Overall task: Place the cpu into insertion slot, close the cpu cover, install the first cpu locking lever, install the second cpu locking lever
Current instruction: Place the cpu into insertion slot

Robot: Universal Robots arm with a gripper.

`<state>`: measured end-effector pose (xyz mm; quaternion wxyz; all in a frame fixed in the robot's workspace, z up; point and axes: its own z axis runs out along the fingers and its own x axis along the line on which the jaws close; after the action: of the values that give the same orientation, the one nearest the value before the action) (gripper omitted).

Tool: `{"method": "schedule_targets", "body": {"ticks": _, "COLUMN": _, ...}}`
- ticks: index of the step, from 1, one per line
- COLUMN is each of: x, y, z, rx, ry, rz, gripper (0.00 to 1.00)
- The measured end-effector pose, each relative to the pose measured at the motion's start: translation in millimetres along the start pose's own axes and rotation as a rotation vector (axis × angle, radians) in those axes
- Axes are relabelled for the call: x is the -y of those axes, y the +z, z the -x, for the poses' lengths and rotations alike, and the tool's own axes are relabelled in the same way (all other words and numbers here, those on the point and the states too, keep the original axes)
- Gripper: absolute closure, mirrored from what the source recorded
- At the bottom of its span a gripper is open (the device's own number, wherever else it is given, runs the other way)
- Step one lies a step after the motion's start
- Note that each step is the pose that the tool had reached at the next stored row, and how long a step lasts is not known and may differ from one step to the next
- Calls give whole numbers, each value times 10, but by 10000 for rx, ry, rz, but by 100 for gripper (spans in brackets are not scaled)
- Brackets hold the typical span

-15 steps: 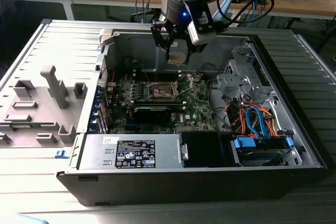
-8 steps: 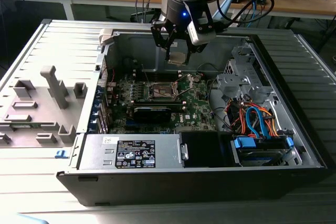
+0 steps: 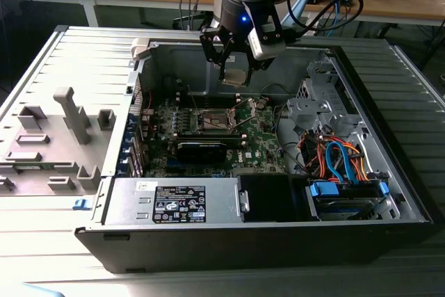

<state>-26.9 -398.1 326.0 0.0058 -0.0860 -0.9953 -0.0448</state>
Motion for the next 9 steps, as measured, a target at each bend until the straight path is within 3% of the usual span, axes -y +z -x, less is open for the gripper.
{"method": "schedule_targets", "body": {"ticks": 9, "x": 0, "y": 0, "z": 0, "rx": 6, "ry": 64, "rz": 1, "gripper": 45}}
